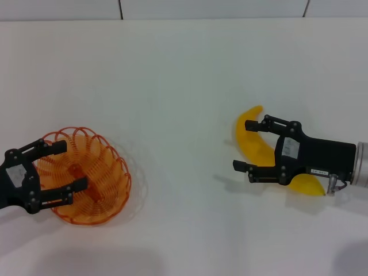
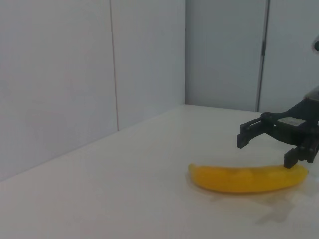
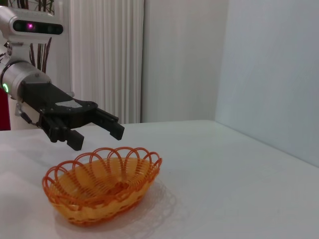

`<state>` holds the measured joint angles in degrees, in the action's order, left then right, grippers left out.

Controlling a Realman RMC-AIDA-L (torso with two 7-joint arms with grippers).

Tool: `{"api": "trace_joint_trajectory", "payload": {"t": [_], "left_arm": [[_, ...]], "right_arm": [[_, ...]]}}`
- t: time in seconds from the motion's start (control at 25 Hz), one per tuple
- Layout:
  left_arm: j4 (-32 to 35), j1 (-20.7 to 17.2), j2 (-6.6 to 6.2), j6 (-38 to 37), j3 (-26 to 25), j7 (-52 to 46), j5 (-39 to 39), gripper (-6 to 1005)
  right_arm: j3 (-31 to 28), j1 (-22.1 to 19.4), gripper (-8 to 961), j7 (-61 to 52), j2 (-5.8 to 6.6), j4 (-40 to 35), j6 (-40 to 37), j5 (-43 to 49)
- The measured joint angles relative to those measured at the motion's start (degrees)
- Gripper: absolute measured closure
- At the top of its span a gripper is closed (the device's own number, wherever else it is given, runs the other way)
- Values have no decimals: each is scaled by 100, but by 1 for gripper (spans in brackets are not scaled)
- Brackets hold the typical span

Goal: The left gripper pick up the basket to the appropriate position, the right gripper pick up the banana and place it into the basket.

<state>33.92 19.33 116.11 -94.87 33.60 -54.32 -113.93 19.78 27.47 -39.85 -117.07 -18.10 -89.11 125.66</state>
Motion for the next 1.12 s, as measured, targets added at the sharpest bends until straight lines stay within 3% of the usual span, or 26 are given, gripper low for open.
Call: {"api": "trace_joint_trajectory", "payload": {"t": [0.48,0.68,0.8,0.96,1.04,1.12], "left_arm": [[-66,63,0,13,6,8,-6,94],[89,188,-27,64,-301,-520,247,96],[758,543,-189,134,-235,-1984,180,96],[1564,1202,-620,143,399,-4142,-731,97],[1722,1500,-773,83,746,-4614,-1266,98],[1893,1709,-813,46,1025,-4763,-1722,98]], "right_arm": [[27,36,60,10,-4,32,11,3],[33,67,60,15,1,104,122,3],[31,71,60,19,7,109,124,3],[25,158,60,21,2,133,126,2],[31,206,60,17,3,147,127,2],[35,229,60,14,7,149,128,2]]}}
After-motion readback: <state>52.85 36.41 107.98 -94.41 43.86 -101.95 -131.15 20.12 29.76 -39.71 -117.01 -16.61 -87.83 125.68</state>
